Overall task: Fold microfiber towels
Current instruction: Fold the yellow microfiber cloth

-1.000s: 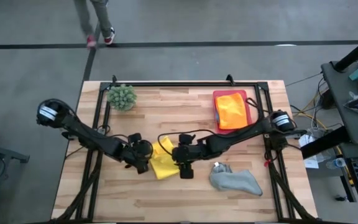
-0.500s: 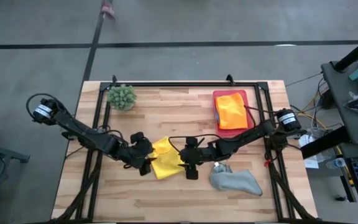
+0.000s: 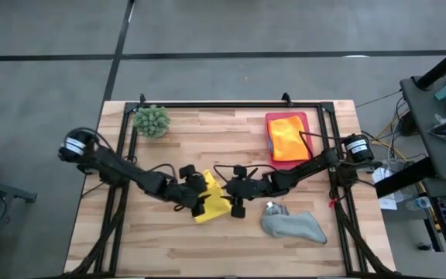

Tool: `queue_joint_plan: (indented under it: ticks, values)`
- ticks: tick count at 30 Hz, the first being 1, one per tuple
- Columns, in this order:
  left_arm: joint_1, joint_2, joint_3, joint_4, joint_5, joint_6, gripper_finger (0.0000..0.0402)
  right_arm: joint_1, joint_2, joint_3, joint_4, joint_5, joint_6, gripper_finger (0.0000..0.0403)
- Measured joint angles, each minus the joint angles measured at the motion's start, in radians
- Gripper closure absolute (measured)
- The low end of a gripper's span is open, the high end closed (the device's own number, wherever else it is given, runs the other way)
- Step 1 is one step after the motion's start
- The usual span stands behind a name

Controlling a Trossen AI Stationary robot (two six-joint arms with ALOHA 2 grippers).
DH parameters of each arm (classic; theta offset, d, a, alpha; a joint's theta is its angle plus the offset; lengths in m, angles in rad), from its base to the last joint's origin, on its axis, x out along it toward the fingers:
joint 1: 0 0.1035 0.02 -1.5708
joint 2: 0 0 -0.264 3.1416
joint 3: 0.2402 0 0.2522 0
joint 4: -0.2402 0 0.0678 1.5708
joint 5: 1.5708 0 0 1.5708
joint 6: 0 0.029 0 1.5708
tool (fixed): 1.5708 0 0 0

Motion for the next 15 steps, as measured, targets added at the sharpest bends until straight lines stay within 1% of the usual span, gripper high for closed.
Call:
queue_joint_plan:
  ticks: [4, 7, 11, 15]
  values:
    - [0.023, 0.07, 0.006, 0.068, 0.004, 0.039, 0.021, 0.0, 0.0, 0.0, 0.0, -0.002, -0.011, 0.0279]
    - [0.024, 0.102, 0.027, 0.062, 0.006, 0.071, 0.023, 0.0, 0.0, 0.0, 0.0, -0.002, -0.013, 0.0288]
    - [0.011, 0.107, 0.047, 0.064, 0.017, 0.11, 0.0282, 0.0, 0.0, 0.0, 0.0, -0.002, -0.014, 0.0298]
    - [0.004, 0.095, 0.049, 0.063, 0.053, 0.115, 0.0342, 0.0, 0.0, 0.0, 0.0, -0.002, -0.017, 0.0304]
